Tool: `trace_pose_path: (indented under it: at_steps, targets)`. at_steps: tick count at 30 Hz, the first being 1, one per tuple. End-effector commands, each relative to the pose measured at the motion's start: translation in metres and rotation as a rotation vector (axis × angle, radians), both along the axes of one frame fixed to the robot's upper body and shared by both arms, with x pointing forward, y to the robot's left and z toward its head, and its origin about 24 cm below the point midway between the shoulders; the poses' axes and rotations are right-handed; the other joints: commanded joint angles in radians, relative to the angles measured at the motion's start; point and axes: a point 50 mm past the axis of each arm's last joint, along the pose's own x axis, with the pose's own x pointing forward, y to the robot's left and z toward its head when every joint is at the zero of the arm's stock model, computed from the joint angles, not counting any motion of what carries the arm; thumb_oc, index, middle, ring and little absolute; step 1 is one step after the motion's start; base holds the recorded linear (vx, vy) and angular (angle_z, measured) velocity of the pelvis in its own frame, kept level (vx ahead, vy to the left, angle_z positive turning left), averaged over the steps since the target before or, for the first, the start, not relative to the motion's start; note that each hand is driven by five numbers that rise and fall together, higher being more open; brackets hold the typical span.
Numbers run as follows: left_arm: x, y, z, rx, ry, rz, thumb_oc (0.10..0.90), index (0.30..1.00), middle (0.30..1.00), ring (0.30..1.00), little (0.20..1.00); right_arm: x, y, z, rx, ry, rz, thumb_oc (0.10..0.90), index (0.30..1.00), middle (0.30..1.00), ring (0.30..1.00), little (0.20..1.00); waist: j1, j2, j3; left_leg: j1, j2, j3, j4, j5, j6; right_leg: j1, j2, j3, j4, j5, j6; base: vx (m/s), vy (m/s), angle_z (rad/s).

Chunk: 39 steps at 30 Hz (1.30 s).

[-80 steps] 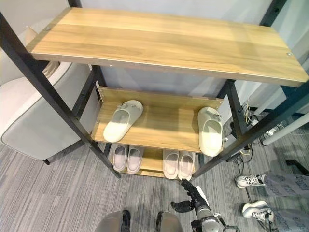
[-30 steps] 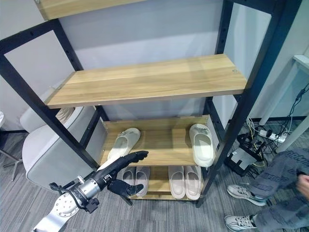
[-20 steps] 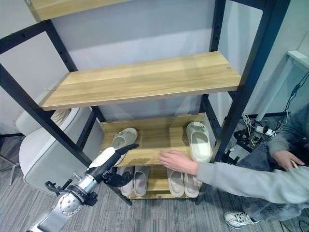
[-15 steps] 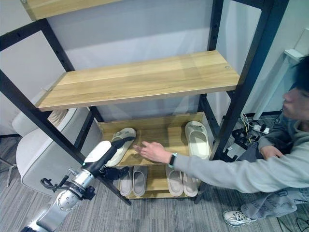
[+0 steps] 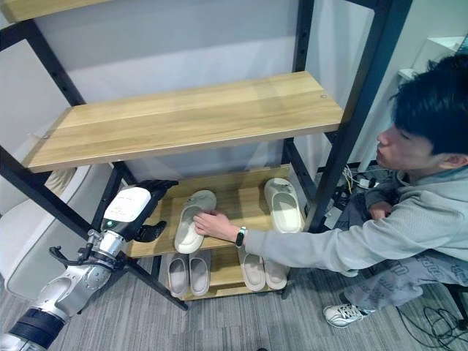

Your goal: Arrange the slippers neatly on the shoe rack.

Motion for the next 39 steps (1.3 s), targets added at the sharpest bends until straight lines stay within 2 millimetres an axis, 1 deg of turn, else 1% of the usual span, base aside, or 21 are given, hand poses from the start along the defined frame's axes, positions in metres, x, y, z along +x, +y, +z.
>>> trace_pose_path:
  at_steps: [1,3,7,9,11,15,20,21,22,24,26,27,33,35,36,37,39]
  targets:
    - [0.035,0.01,0.066,0.064,-0.295,0.05,0.8,0.9,0.9,0.9,0.9,0.01,-0.006,0.004,-0.034,-0.059,0.022,0.8,0.9,0.9,0.9,0.9,-0.027,-0.018,-0.041,-0.014,0.005,-0.041,-0.001,-0.087,-0.051,-0.003,-0.065,-0.031,0.007,-0.049,0.103,-0.01,0.024,-0.1]
    - [0.046,0.011,0.063,0.128,-0.274,0.081,0.8,0.9,0.9,0.9,0.9,0.011,-0.007,0.004,-0.038,-0.057,0.028,0.8,0.9,0.9,0.9,0.9,-0.034,-0.017,-0.042,-0.02,0.003,-0.034,-0.001,-0.088,-0.051,-0.013,-0.066,-0.024,0.007,-0.042,0.106,0.0,0.023,-0.11]
    - [0.054,0.013,0.062,0.174,-0.253,0.105,0.8,0.9,0.9,0.9,0.9,0.013,-0.007,0.004,-0.038,-0.06,0.031,0.8,0.9,0.9,0.9,0.9,-0.038,-0.019,-0.045,-0.025,0.001,-0.029,-0.001,-0.088,-0.05,-0.022,-0.066,-0.018,0.007,-0.035,0.108,0.0,0.013,-0.06]
    - [0.063,0.013,0.064,0.204,-0.248,0.129,0.8,0.9,0.9,0.9,0.9,0.016,-0.009,0.004,-0.047,-0.057,0.035,0.8,0.9,0.9,0.9,0.9,-0.04,-0.02,-0.046,-0.03,0.0,-0.026,-0.001,-0.088,-0.049,-0.028,-0.068,-0.016,0.007,-0.031,0.11,0.0,0.006,-0.08]
    - [0.065,0.012,0.067,0.206,-0.261,0.133,0.8,0.9,0.9,0.9,0.9,0.019,-0.008,0.004,-0.049,-0.065,0.032,0.8,0.9,0.9,0.9,0.9,-0.042,-0.021,-0.046,-0.033,-0.001,-0.025,-0.001,-0.088,-0.049,-0.033,-0.069,-0.013,0.007,-0.03,0.11,0.0,0.001,-0.08]
    - [0.067,0.01,0.066,0.2,-0.253,0.136,0.8,0.9,0.9,0.9,0.9,0.021,-0.008,0.004,-0.051,-0.068,0.03,0.8,0.9,0.9,0.9,0.9,-0.044,-0.023,-0.046,-0.037,-0.003,-0.022,-0.001,-0.089,-0.047,-0.039,-0.069,-0.011,0.007,-0.029,0.111,0.0,0.002,-0.05]
    - [0.067,-0.005,0.071,0.106,-0.273,0.095,0.8,0.9,0.9,0.9,0.9,0.024,-0.005,0.003,-0.051,-0.079,0.015,0.8,0.9,0.9,0.9,0.9,-0.047,-0.027,-0.046,-0.037,-0.002,-0.019,-0.001,-0.091,-0.044,-0.042,-0.07,-0.004,0.007,-0.032,0.109,0.0,0.0,0.0]
    - [0.067,-0.005,0.071,0.106,-0.273,0.095,0.8,0.9,0.9,0.9,0.9,0.024,-0.005,0.003,-0.051,-0.079,0.015,0.8,0.9,0.9,0.9,0.9,-0.047,-0.027,-0.046,-0.037,-0.002,-0.018,-0.001,-0.091,-0.044,-0.042,-0.07,-0.004,0.007,-0.032,0.109,0.01,-0.018,-0.04]
    - [0.067,-0.013,0.074,0.099,-0.284,0.063,0.8,0.9,0.9,0.9,0.9,0.024,-0.005,0.004,-0.052,-0.08,0.012,0.8,0.9,0.9,0.9,0.9,-0.049,-0.027,-0.043,-0.04,-0.001,-0.017,-0.001,-0.09,-0.044,-0.044,-0.07,-0.003,0.007,-0.032,0.109,0.0,-0.019,-0.04]
    - [0.067,-0.017,0.075,0.092,-0.283,0.053,0.8,0.9,0.9,0.9,0.9,0.024,-0.005,0.004,-0.053,-0.082,0.011,0.8,0.9,0.9,0.9,0.9,-0.049,-0.026,-0.042,-0.041,-0.001,-0.017,-0.001,-0.089,-0.044,-0.047,-0.071,-0.002,0.007,-0.032,0.109,0.0,0.0,0.0]
    - [0.068,-0.026,0.077,0.065,-0.283,0.025,0.8,0.9,0.9,0.9,0.9,0.025,-0.006,0.004,-0.058,-0.085,0.009,0.8,0.9,0.9,0.9,0.9,-0.053,-0.025,-0.039,-0.046,-0.001,-0.016,-0.001,-0.087,-0.044,-0.051,-0.071,-0.001,0.007,-0.032,0.108,0.0,-0.018,-0.02]
    - [0.071,-0.035,0.078,0.032,-0.283,0.007,0.8,0.9,0.9,0.9,0.9,0.025,-0.007,0.005,-0.062,-0.09,0.001,0.8,0.9,0.9,0.9,0.9,-0.058,-0.022,-0.035,-0.053,-0.001,-0.015,-0.001,-0.085,-0.043,-0.059,-0.071,0.001,0.007,-0.031,0.109,-0.01,-0.034,-0.05]
    - [0.079,-0.048,0.083,0.002,-0.285,-0.004,0.8,0.9,0.9,0.9,0.9,0.032,-0.011,0.008,-0.079,-0.116,-0.006,0.8,0.9,0.9,0.9,0.9,-0.071,-0.01,-0.024,-0.079,0.001,-0.004,-0.001,-0.077,-0.042,-0.094,-0.07,0.015,0.007,-0.021,0.108,-0.01,-0.017,-0.08]
    - [0.083,-0.057,0.088,0.005,-0.299,-0.02,0.8,0.9,0.9,0.9,0.9,0.036,-0.014,0.009,-0.091,-0.129,-0.008,0.8,0.9,0.9,0.9,0.9,-0.077,-0.003,-0.016,-0.092,0.003,0.002,-0.001,-0.072,-0.041,-0.114,-0.068,0.028,0.007,-0.016,0.107,0.0,-0.02,-0.13]
    - [0.083,-0.057,0.088,0.005,-0.299,-0.02,0.8,0.9,0.9,0.9,0.9,0.036,-0.014,0.009,-0.091,-0.129,-0.009,0.8,0.9,0.9,0.9,0.9,-0.076,-0.003,-0.016,-0.092,0.003,0.003,-0.001,-0.072,-0.041,-0.114,-0.068,0.028,0.007,-0.015,0.107,0.02,-0.026,-0.14]
    - [0.086,-0.065,0.091,-0.004,-0.303,-0.032,0.8,0.9,0.9,0.9,0.9,0.036,-0.016,0.01,-0.098,-0.131,-0.023,0.8,0.9,0.9,0.9,0.9,-0.081,0.002,-0.011,-0.098,0.005,0.007,-0.001,-0.068,-0.04,-0.122,-0.067,0.03,0.007,-0.013,0.105,0.02,-0.015,-0.09]
    - [0.087,-0.069,0.092,-0.002,-0.306,-0.04,0.8,0.9,0.9,0.9,0.9,0.036,-0.017,0.01,-0.1,-0.133,-0.028,0.8,0.9,0.9,0.9,0.9,-0.082,0.004,-0.007,-0.102,0.006,0.009,-0.001,-0.068,-0.04,-0.126,-0.066,0.033,0.007,-0.012,0.104,0.03,-0.027,-0.08]
